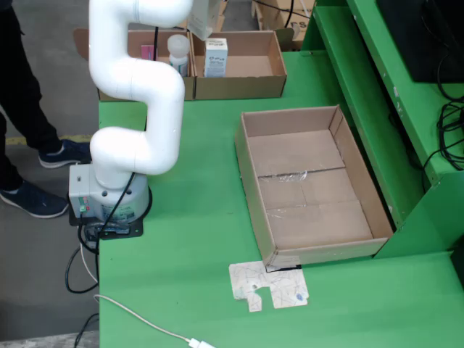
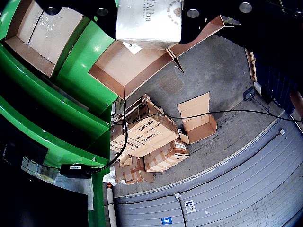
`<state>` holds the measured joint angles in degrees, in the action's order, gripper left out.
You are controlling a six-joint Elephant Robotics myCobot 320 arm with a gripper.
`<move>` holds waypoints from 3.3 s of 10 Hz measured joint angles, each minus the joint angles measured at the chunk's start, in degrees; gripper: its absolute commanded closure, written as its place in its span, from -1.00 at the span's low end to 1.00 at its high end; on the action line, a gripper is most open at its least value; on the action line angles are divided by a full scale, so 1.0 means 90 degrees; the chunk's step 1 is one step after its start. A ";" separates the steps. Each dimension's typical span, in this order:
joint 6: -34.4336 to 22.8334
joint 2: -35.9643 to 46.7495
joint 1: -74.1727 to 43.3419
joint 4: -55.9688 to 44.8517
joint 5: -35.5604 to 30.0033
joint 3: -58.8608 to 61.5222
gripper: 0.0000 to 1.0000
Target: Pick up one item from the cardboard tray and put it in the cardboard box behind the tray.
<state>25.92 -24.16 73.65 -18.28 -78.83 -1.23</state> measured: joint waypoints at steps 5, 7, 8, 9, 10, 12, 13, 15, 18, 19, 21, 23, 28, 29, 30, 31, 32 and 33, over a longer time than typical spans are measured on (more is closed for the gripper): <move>0.0000 0.0000 0.0000 0.0000 0.0000 0.0000 1.00; 0.0000 0.0000 0.0000 0.0000 0.0000 0.0000 1.00; 0.0000 0.0000 0.0000 0.0000 0.0000 0.0000 1.00; 0.0000 0.0000 0.0000 0.0000 0.0000 0.0000 1.00; 0.0000 -0.0010 0.0000 0.0000 0.0009 0.0000 1.00; -0.0742 -0.0733 0.0351 0.0733 0.0712 0.0000 1.00; -0.2236 -0.1807 0.0292 0.2226 0.2187 -0.0039 1.00; -0.2871 -0.2041 0.0088 0.5078 0.2637 -0.0029 1.00; -0.2441 -0.2159 0.0283 0.5214 0.2694 -0.0009 1.00; -0.2402 -0.2481 0.0341 0.5214 0.2627 -0.0029 1.00; -0.2333 -0.2481 0.0400 0.5214 0.2627 -0.0029 1.00; -0.2343 -0.2901 0.0302 0.5204 0.2627 -0.0048 1.00; -0.2187 -0.3126 0.0127 0.5204 0.2627 -0.0039 1.00; -0.2187 -0.3272 0.0029 0.5204 0.2627 -0.0039 1.00; -0.2080 -0.3272 -0.0030 0.5204 0.2627 -0.0039 1.00; -0.2070 -0.3272 -0.0039 0.5204 0.2627 -0.0039 1.00; -0.1933 -0.3389 -0.0157 0.5204 0.2607 -0.0039 1.00; -0.1933 -0.3389 -0.0176 0.5204 0.2607 -0.0039 1.00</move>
<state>8.52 -54.66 72.07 28.56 -55.37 -1.58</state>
